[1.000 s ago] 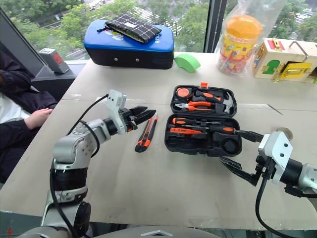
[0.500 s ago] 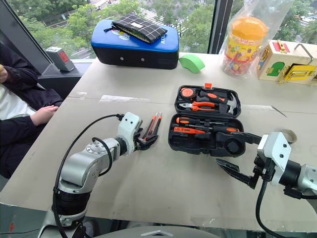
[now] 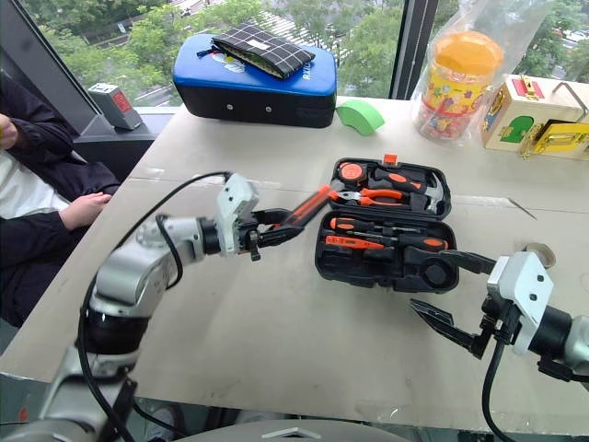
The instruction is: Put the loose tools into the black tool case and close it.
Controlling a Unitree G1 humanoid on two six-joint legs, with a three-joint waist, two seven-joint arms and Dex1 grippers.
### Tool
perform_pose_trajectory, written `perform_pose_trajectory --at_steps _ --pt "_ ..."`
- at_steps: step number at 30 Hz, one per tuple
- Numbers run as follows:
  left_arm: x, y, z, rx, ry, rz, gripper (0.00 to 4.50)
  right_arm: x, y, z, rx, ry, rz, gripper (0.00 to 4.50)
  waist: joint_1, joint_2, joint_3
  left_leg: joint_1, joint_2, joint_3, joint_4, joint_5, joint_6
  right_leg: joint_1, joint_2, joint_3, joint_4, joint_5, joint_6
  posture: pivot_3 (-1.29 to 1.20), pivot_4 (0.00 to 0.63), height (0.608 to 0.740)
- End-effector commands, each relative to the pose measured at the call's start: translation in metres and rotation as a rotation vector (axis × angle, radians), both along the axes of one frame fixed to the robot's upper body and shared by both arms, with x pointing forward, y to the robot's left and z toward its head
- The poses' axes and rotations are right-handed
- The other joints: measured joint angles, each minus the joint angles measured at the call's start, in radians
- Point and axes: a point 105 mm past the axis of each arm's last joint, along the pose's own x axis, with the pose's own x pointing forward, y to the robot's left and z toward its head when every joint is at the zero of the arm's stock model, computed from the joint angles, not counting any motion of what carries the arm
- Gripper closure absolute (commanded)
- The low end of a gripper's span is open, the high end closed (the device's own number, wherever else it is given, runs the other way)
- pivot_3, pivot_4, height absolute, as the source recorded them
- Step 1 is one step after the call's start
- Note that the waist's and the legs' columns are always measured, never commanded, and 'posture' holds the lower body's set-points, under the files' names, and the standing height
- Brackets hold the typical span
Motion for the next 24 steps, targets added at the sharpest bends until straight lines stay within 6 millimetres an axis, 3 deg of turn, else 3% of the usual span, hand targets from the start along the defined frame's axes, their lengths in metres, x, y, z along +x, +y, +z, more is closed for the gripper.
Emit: perform_pose_trajectory --at_steps 1,10,24 --pt "-0.015 -0.044 -0.021 0.114 -0.043 -0.300 2.85 -0.005 -0.004 0.014 -0.023 -0.056 0.000 0.00 0.000 0.001 -0.001 0.000 -0.001 0.000 0.000 0.000 0.000 0.000 0.003 0.000 -0.001 0.000 0.000 0.00 0.150 0.740" --pt "0.003 -0.095 -0.056 0.348 -0.112 -0.401 2.85 -0.023 -0.022 0.021 -0.089 -0.007 -0.046 0.00 -0.002 0.001 0.000 -0.005 0.000 -0.003 0.001 -0.001 0.001 -0.001 0.010 0.001 -0.003 0.000 0.000 0.00 0.150 0.740" --pt "0.008 -0.081 -0.062 0.467 -0.149 -0.536 2.85 -0.029 -0.045 0.030 -0.166 0.041 -0.050 0.00 -0.002 0.001 0.000 -0.008 0.001 -0.003 0.002 -0.001 0.001 -0.001 0.010 0.000 -0.004 0.000 0.001 0.00 0.150 0.740"
